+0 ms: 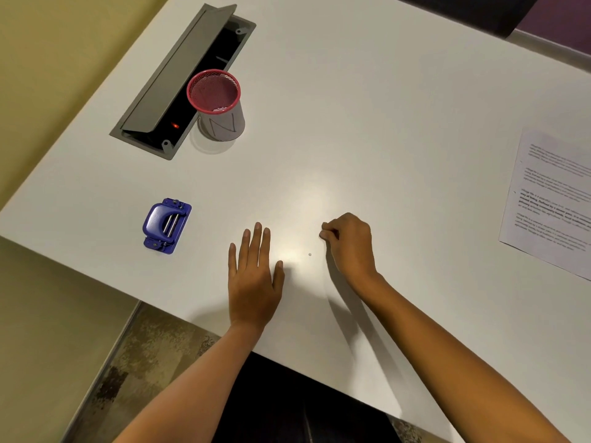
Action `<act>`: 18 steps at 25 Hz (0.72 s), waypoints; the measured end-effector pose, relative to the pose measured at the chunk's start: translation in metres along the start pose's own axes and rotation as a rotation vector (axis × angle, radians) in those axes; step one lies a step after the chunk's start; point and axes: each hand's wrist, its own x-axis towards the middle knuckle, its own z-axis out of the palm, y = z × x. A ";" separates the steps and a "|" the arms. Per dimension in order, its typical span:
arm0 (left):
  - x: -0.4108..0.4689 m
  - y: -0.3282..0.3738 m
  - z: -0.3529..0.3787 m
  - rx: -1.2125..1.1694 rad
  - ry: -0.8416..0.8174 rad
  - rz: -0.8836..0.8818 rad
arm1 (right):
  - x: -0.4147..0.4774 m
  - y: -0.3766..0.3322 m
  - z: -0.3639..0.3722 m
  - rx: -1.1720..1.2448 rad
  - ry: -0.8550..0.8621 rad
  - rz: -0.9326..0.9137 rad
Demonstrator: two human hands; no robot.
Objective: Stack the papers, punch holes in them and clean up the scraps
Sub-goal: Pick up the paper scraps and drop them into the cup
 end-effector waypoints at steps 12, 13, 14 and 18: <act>0.000 0.001 -0.001 -0.007 -0.007 -0.007 | -0.038 -0.005 0.020 -0.099 -0.145 -0.089; 0.000 0.000 -0.001 -0.006 -0.008 -0.007 | -0.038 -0.006 0.019 -0.100 -0.139 -0.088; 0.000 0.001 -0.001 -0.004 -0.008 -0.009 | -0.037 -0.008 0.019 -0.103 -0.133 -0.090; 0.000 0.001 -0.001 0.006 -0.015 -0.007 | -0.033 -0.013 0.022 -0.188 -0.142 -0.050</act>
